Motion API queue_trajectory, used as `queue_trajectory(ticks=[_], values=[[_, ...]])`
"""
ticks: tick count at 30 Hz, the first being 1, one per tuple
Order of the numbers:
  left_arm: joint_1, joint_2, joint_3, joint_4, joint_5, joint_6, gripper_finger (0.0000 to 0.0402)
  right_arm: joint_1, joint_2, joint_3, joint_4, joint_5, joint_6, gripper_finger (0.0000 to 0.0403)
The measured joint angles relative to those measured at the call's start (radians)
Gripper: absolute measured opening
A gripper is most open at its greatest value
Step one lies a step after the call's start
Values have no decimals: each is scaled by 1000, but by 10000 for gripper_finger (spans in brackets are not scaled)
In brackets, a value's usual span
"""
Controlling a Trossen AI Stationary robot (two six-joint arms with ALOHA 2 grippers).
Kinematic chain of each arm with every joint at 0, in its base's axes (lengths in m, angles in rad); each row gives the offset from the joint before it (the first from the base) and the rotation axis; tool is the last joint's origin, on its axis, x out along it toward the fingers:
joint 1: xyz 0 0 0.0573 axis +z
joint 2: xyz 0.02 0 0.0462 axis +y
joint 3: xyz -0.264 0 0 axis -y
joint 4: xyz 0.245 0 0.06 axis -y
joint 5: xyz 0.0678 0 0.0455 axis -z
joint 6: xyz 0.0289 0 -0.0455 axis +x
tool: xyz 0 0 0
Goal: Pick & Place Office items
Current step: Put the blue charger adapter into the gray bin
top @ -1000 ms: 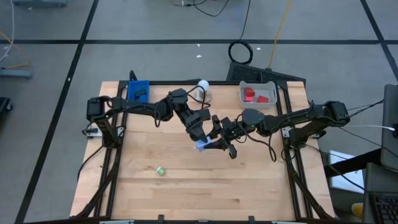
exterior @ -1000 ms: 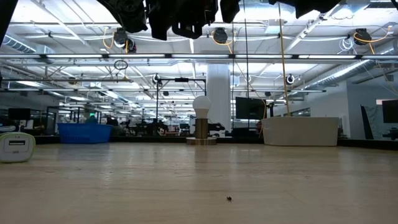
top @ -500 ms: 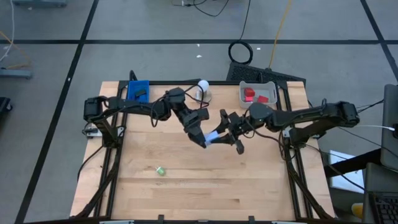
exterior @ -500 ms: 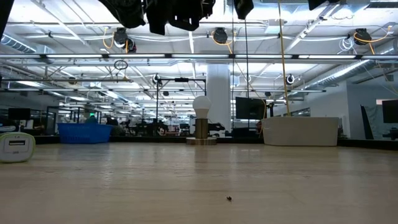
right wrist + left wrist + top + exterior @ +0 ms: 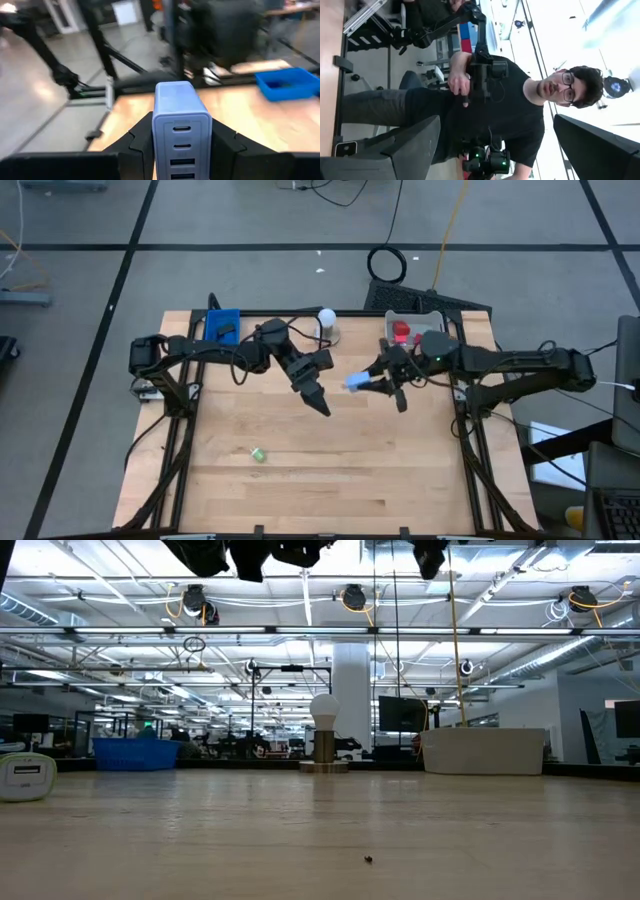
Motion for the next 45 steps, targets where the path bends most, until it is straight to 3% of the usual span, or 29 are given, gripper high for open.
queue_trajectory(ticks=[13, 23, 33, 39, 45], values=[[-23, -4, 0, 2, -70, 115, 392, -144, -148, 0, -366, 234, 14, 110], [-48, -4, 0, 0, -145, 197, 392, -339, -151, 0, -492, 237, 64, 110], [-85, -3, 0, 0, -195, 255, 392, -626, -147, -1, -602, 238, 57, 110], [-91, -3, 0, 0, -239, 315, 392, -785, -89, -1, -687, 235, 40, 110], [-92, -3, 0, 0, -254, 349, 392, -871, -11, -1, -693, 233, -15, 114]])
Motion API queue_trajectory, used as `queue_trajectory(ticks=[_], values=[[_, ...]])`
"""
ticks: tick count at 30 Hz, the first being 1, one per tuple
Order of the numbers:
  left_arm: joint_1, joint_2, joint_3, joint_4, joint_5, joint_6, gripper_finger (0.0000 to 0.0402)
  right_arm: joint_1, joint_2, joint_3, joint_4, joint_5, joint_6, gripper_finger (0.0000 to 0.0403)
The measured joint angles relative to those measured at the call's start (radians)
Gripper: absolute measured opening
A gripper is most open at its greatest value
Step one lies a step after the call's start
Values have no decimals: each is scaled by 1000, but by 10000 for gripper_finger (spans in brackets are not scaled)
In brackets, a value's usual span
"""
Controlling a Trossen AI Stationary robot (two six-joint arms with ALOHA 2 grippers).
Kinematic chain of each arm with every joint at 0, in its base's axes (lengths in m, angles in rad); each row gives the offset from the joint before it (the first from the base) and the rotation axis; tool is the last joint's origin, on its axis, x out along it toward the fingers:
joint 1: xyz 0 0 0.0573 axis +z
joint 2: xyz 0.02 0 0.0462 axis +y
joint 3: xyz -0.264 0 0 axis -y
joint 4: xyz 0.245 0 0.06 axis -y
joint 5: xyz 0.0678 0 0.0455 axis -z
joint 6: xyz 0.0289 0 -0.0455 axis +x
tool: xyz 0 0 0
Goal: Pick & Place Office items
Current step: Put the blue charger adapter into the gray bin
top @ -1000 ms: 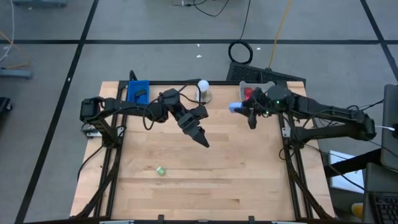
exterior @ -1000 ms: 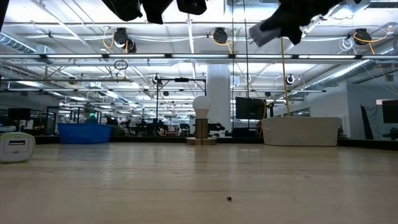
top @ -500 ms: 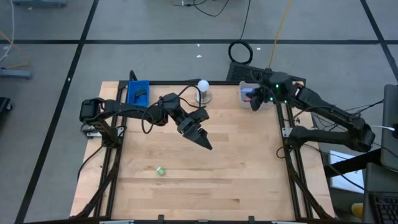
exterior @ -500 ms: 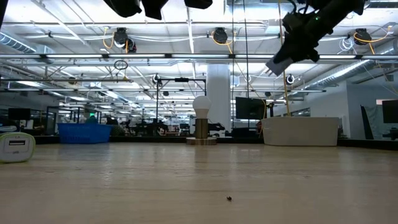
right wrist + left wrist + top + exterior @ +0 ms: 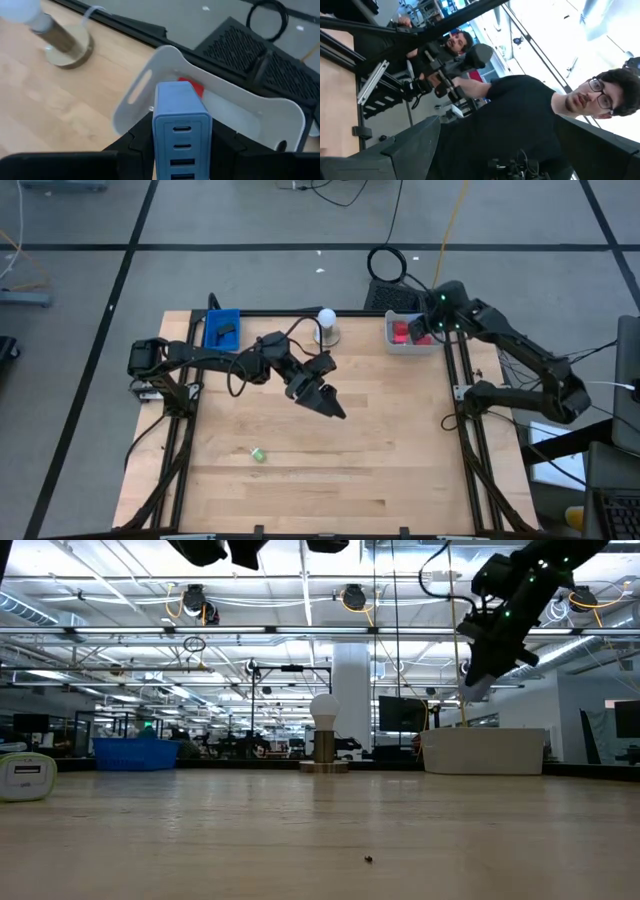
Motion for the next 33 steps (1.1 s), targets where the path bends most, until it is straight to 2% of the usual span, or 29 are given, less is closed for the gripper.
queue_trajectory(ticks=[21, 33], values=[[-10, 1, 0, 0, 0, 44, 392, -154, 168, 0, 46, -3, -56, 110], [-10, 1, 0, 0, -8, 53, 392, -166, 295, 0, 75, -31, -61, 110]])
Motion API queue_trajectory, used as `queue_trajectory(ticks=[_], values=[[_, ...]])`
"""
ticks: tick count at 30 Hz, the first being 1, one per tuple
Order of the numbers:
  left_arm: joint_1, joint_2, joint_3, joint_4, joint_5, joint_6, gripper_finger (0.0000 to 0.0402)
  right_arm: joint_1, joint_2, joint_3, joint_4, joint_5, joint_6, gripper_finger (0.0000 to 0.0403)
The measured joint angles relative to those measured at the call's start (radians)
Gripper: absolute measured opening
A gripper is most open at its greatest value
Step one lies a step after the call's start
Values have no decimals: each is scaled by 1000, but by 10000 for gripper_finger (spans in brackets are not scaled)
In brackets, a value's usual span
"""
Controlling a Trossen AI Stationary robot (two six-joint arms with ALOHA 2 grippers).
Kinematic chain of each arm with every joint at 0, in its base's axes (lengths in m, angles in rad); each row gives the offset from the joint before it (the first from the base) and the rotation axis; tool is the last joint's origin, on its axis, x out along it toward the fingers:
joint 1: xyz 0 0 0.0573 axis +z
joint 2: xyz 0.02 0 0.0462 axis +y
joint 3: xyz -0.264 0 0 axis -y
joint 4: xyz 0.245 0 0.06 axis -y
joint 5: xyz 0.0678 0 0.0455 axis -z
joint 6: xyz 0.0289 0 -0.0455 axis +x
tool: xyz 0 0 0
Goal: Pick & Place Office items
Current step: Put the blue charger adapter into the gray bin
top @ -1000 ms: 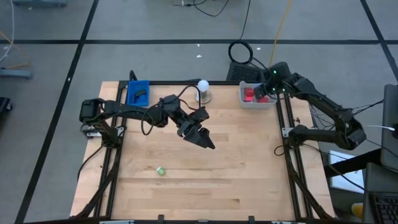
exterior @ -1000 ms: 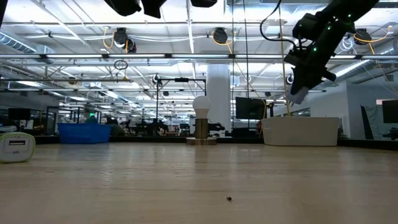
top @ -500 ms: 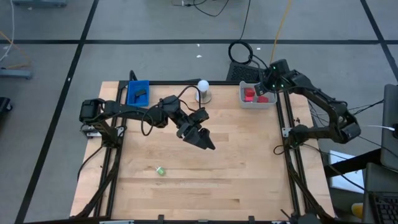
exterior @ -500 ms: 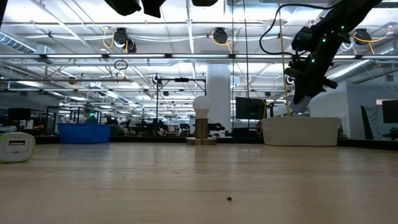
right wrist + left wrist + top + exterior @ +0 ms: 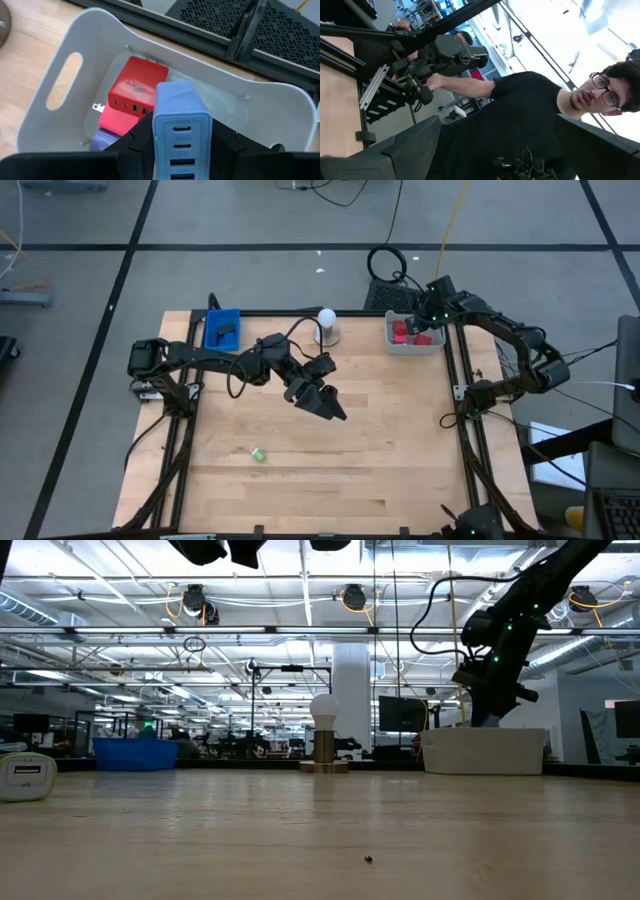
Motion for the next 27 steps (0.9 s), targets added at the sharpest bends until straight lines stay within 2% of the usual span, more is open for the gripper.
queue_trajectory(ticks=[18, 27], values=[[0, 0, 0, 0, -16, 21, 392, -24, 101, 0, 17, 4, -26, 113], [0, 0, 0, 0, -18, 20, 392, -23, 36, 0, 37, 4, -21, 192]])
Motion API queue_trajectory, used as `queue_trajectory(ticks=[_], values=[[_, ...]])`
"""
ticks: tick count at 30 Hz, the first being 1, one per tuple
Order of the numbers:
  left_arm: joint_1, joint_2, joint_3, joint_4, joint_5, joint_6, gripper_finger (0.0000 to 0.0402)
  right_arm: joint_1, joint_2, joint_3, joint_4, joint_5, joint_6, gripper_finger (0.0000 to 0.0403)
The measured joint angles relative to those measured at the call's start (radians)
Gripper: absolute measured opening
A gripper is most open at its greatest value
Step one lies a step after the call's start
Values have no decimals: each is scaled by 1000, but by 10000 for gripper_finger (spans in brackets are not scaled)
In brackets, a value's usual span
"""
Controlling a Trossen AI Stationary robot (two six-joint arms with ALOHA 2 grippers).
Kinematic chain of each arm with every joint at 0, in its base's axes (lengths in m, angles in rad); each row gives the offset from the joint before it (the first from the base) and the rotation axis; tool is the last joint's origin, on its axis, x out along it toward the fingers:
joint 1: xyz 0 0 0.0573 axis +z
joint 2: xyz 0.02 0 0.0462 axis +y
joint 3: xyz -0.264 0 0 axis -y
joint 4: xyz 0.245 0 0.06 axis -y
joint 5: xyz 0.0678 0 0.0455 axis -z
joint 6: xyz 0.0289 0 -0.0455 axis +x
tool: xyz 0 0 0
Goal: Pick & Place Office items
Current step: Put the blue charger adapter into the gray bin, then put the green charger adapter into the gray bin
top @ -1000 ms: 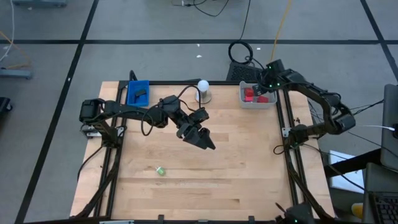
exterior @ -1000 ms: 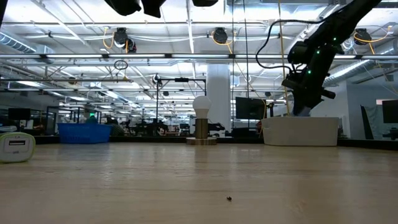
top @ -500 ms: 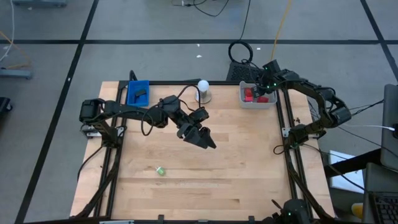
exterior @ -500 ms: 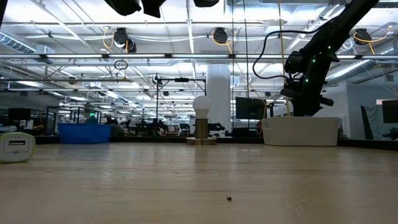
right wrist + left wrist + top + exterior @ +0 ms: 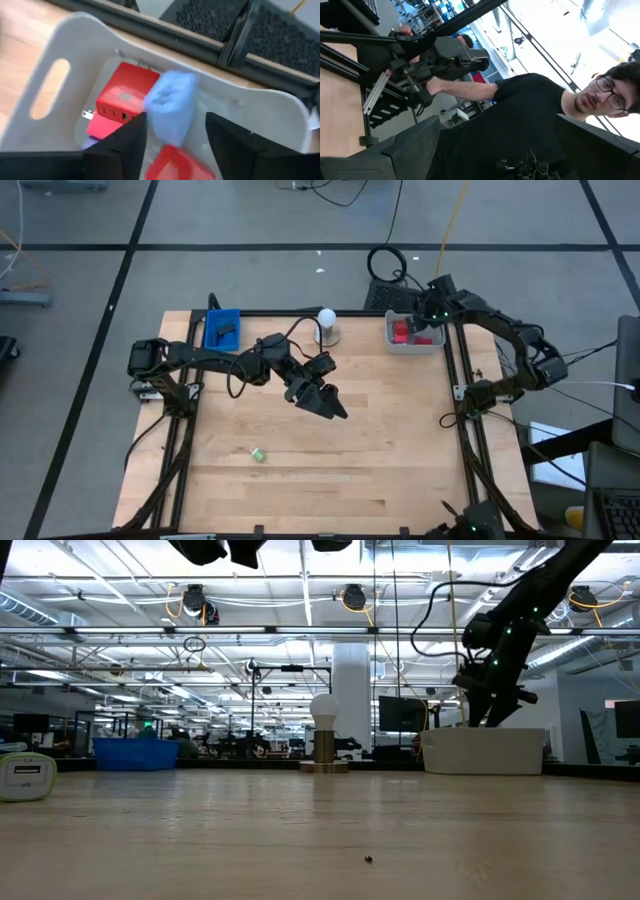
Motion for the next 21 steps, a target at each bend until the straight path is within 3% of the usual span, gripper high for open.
queue_trajectory(ticks=[11, 17, 21], values=[[0, 0, 0, 0, 1, -15, 392, 0, -224, 0, -37, -4, 5, 269], [-2, -17, 0, -16, 15, -238, 392, 0, -356, 0, -65, -51, 77, 283], [5, -112, 0, -123, 20, -319, 392, 6, -429, 0, -66, -60, 139, 281]])
